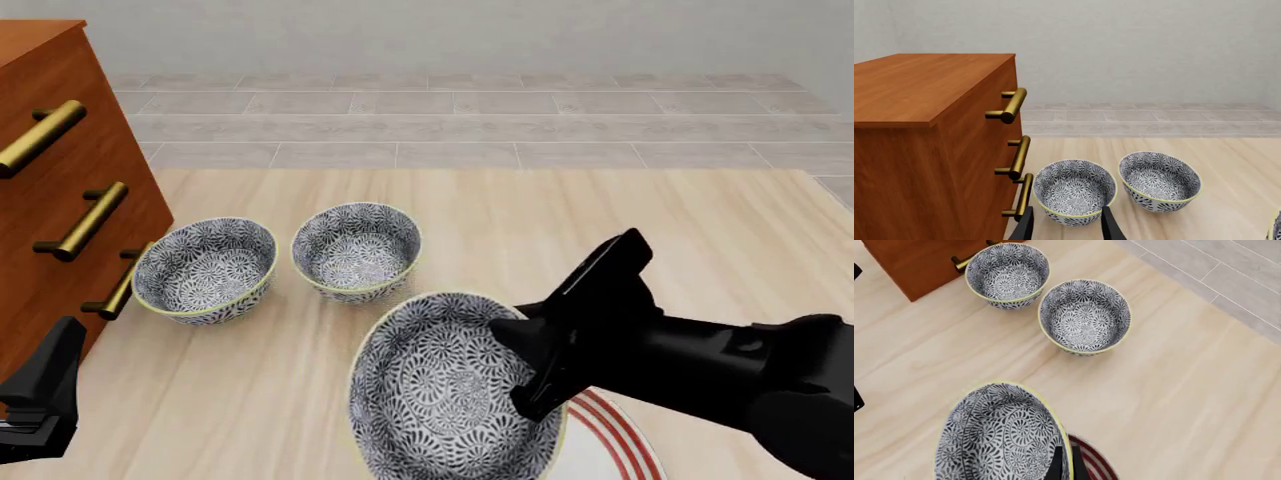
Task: Put the bowl at the front on the plate.
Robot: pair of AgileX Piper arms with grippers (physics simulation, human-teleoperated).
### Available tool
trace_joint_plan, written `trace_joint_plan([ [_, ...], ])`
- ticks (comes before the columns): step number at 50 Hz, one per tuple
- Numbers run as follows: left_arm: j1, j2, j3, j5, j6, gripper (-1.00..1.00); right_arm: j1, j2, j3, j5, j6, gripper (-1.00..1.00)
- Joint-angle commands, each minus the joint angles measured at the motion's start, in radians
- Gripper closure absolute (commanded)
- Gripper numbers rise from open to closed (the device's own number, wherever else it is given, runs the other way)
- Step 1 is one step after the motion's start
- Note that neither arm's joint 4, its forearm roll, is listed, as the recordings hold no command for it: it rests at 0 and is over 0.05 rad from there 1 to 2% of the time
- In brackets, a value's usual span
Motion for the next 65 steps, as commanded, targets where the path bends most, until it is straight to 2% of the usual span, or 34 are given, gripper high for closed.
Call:
trace_joint_plan([
  [1,0.000,0.000,0.000,0.000,0.000,-1.00,-0.014,-0.024,0.029,-0.004,0.013,1.00],
  [39,0.000,0.000,0.000,0.000,0.000,-1.00,-0.051,-0.140,0.121,0.052,0.035,1.00],
  [65,0.000,0.000,0.000,0.000,0.000,-1.00,-0.035,-0.152,0.197,0.012,0.083,1.00],
])
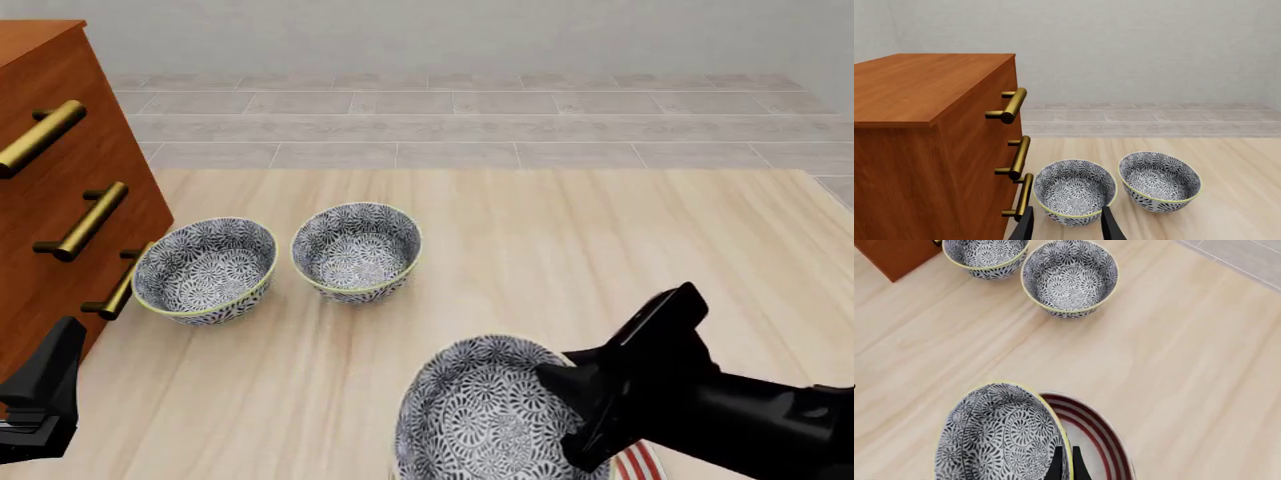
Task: Put the bowl at the front on the plate.
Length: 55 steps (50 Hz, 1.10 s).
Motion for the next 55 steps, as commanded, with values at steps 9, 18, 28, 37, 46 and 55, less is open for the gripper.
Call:
trace_joint_plan([
  [9,0.000,0.000,0.000,0.000,0.000,-1.00,0.002,0.002,0.063,-0.053,0.037,1.00],
  [18,0.000,0.000,0.000,0.000,0.000,-1.00,-0.003,-0.002,0.090,-0.066,0.048,1.00],
  [28,0.000,0.000,0.000,0.000,0.000,-1.00,-0.014,0.001,0.111,-0.083,0.052,1.00],
  [37,0.000,0.000,0.000,0.000,0.000,-1.00,-0.020,0.023,0.139,-0.122,0.064,1.00],
  [46,0.000,0.000,0.000,0.000,0.000,-1.00,-0.032,0.074,0.170,-0.185,0.074,1.00],
  [55,0.000,0.000,0.000,0.000,0.000,-1.00,-0.039,0.111,0.182,-0.224,0.080,1.00],
])
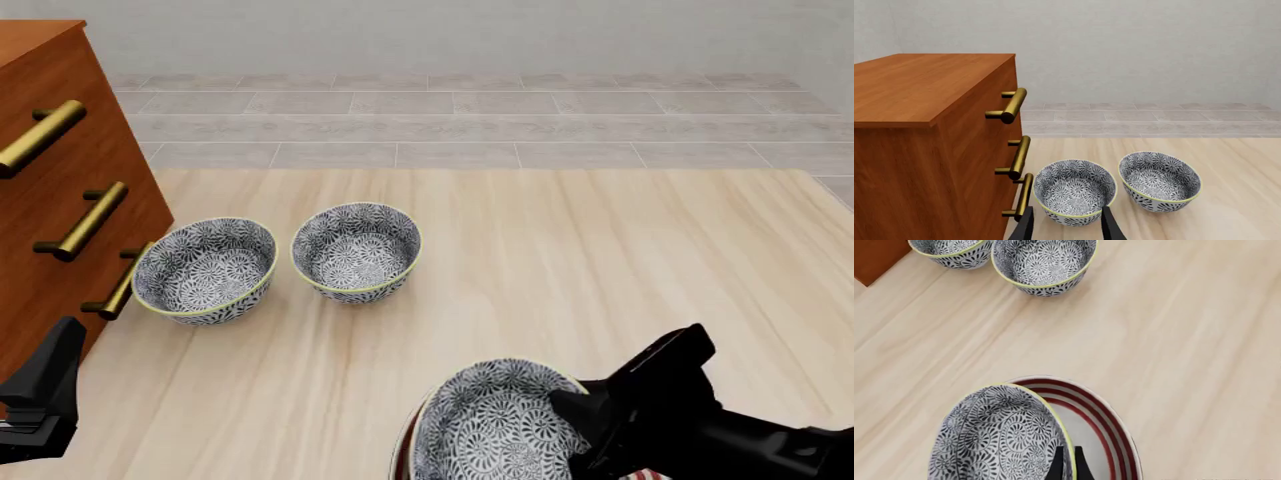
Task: Put the bowl at the front on the plate.
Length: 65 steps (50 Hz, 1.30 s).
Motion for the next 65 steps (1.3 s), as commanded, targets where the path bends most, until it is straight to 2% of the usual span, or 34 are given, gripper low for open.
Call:
trace_joint_plan([
  [1,0.000,0.000,0.000,0.000,0.000,-1.00,0.000,0.056,0.039,-0.051,0.027,1.00],
  [6,0.000,0.000,0.000,0.000,0.000,-1.00,-0.004,0.073,0.038,-0.050,0.013,1.00],
  [7,0.000,0.000,0.000,0.000,0.000,-1.00,-0.014,0.063,0.033,-0.036,0.000,-1.00],
  [12,0.000,0.000,0.000,0.000,0.000,-1.00,-0.019,0.019,0.022,0.009,-0.007,-1.00],
  [22,0.000,0.000,0.000,0.000,0.000,-1.00,-0.058,-0.163,-0.045,0.198,-0.066,-1.00],
  [28,0.000,0.000,0.000,0.000,0.000,-1.00,-0.074,-0.231,-0.079,0.275,-0.100,-1.00],
  [29,0.000,0.000,0.000,0.000,0.000,-1.00,-0.080,-0.259,-0.103,0.314,-0.110,-1.00],
  [35,0.000,0.000,0.000,0.000,0.000,-1.00,-0.091,-0.304,-0.149,0.382,-0.134,-1.00],
  [54,0.000,0.000,0.000,0.000,0.000,-1.00,-0.099,-0.418,-0.251,0.487,-0.156,-1.00],
  [65,0.000,0.000,0.000,0.000,0.000,-1.00,-0.119,-0.558,-0.325,0.527,-0.165,-1.00],
])
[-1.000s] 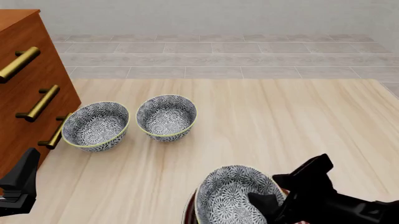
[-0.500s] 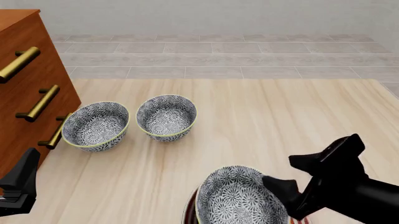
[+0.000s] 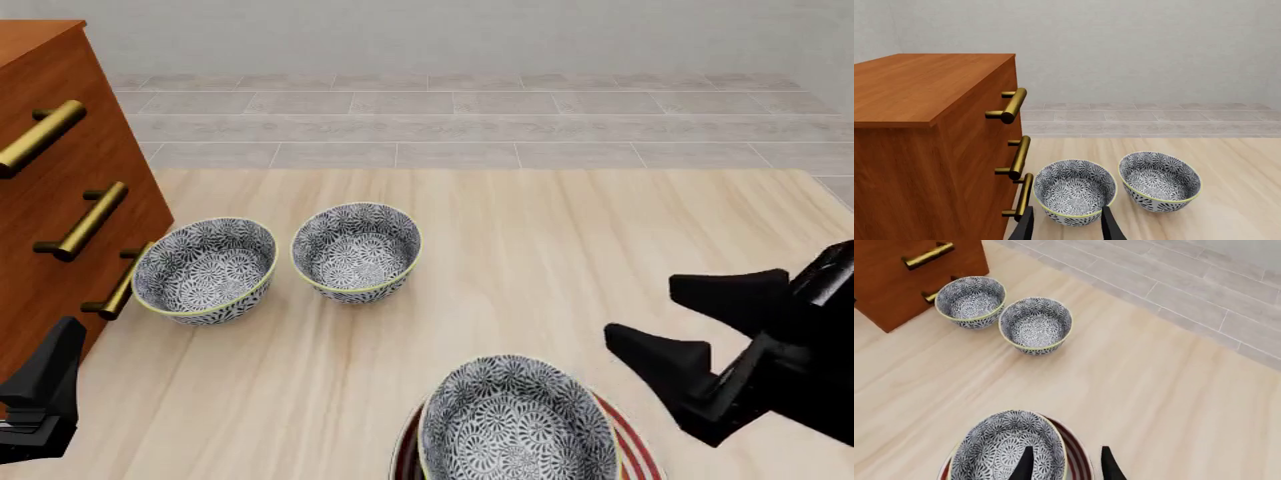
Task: Put the bowl at the front on the plate.
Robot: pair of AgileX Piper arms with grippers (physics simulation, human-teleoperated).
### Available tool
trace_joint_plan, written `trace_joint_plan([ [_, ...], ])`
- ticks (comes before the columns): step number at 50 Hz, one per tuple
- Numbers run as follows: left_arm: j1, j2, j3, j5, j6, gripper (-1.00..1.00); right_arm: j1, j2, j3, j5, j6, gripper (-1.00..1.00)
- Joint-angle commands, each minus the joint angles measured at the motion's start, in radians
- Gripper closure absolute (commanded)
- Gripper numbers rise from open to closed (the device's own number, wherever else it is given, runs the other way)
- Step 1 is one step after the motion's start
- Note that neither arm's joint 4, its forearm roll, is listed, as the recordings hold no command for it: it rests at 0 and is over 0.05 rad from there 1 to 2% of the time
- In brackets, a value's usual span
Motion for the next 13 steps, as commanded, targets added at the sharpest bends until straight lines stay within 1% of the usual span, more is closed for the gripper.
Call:
trace_joint_plan([
  [1,0.000,0.000,0.000,0.000,0.000,-1.00,-0.018,-0.109,-0.070,0.047,-0.013,-1.00],
  [5,0.000,0.000,0.000,0.000,0.000,-1.00,-0.016,-0.118,-0.080,0.045,-0.014,-1.00],
  [7,0.000,0.000,0.000,0.000,0.000,-1.00,-0.019,-0.129,-0.083,0.042,-0.023,-1.00],
  [13,0.000,0.000,0.000,0.000,0.000,-1.00,-0.032,-0.153,-0.095,0.034,-0.018,-1.00],
])
